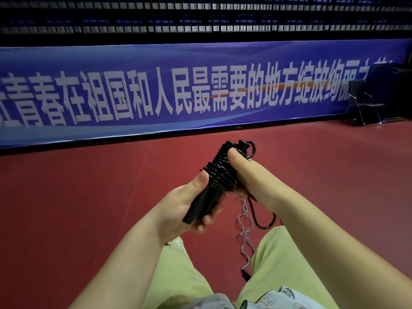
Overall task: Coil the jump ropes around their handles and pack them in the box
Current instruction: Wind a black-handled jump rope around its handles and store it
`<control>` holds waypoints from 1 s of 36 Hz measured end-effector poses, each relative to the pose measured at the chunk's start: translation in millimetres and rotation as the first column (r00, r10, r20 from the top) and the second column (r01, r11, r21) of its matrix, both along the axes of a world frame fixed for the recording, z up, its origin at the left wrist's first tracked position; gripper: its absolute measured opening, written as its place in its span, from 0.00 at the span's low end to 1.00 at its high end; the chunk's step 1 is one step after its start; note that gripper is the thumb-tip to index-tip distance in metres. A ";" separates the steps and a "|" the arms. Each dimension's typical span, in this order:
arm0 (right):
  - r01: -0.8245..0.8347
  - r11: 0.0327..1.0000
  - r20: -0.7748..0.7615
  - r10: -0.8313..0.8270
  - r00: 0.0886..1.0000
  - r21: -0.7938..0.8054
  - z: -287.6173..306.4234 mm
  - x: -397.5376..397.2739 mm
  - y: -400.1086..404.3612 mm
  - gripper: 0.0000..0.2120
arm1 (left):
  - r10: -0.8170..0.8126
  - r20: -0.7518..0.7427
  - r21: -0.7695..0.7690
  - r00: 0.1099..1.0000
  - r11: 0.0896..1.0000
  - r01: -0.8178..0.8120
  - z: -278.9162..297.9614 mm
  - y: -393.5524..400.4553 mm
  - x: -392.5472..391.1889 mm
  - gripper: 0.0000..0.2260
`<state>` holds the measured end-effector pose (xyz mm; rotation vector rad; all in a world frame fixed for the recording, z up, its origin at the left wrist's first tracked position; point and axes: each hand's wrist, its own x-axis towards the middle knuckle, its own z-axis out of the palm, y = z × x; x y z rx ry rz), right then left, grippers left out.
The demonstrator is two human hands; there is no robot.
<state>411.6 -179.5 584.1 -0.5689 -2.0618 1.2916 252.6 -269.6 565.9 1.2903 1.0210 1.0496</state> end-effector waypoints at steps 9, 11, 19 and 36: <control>-0.244 0.956 0.009 0.249 0.969 -0.165 -5.3 8.4 6.6 0.43 | 0.198 -0.239 0.246 0.951 0.959 -0.138 2.6 -5.4 3.0 0.44; -0.157 0.975 0.056 0.168 0.984 -0.158 -2.5 8.7 6.3 0.40 | 0.259 -0.274 0.266 0.926 0.946 -0.186 2.4 -4.1 5.0 0.40; 0.142 0.988 0.331 -0.154 0.931 0.059 5.1 6.4 6.2 0.35 | 0.427 -0.449 0.301 0.785 0.899 -0.317 -7.5 3.0 6.6 0.37; 0.018 0.975 0.197 0.027 0.980 -0.221 9.2 -2.2 8.0 0.27 | 0.721 -0.563 0.611 0.404 0.692 -0.384 -11.4 -1.7 -5.5 0.34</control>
